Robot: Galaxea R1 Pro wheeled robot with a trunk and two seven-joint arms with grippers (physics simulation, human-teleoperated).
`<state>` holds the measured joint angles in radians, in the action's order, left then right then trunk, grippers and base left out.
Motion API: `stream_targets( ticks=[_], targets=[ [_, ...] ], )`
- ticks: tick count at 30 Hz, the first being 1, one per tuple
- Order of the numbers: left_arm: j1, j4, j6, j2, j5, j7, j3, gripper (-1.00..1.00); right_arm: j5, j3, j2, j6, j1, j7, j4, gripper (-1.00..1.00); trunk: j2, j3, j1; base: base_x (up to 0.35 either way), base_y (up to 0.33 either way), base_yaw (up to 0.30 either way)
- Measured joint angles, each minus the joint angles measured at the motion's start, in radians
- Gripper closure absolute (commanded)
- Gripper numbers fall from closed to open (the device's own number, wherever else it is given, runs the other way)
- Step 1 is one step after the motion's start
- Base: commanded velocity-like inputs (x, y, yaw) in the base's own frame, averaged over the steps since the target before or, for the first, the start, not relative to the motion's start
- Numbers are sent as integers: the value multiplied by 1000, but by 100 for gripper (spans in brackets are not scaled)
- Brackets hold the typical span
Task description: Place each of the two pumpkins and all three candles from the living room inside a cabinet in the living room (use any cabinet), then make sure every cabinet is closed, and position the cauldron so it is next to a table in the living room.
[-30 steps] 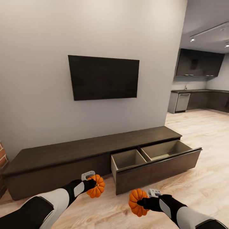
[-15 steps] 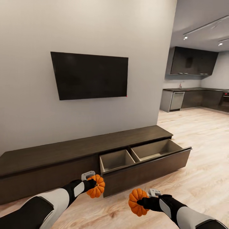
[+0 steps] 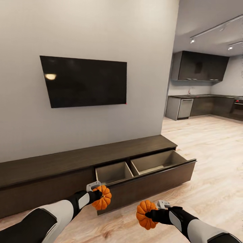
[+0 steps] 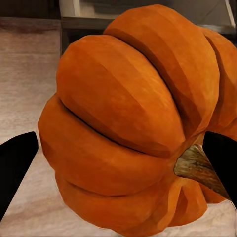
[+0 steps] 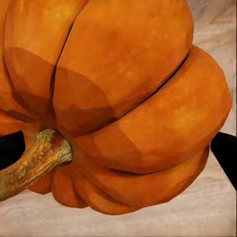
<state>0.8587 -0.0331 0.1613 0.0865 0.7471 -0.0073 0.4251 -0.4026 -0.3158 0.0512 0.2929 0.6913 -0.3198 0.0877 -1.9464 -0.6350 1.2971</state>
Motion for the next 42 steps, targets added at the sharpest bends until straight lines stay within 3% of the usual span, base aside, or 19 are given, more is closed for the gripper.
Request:
stream_targets(
  ticks=[22,30,42],
  targets=[
    [0,0,0,0,0,0,0,100,0,-5,-1,0,0,1,0,100,0,1,0,109,-324,0],
    [0,1,0,0,0,0,-2,100,0,-5,-2,0,0,7,0,100,0,1,0,128,-324,185],
    [0,0,0,0,0,0,-1,100,0,-8,-2,-6,0,5,-1,100,0,1,0,128,-324,14]
  ],
)
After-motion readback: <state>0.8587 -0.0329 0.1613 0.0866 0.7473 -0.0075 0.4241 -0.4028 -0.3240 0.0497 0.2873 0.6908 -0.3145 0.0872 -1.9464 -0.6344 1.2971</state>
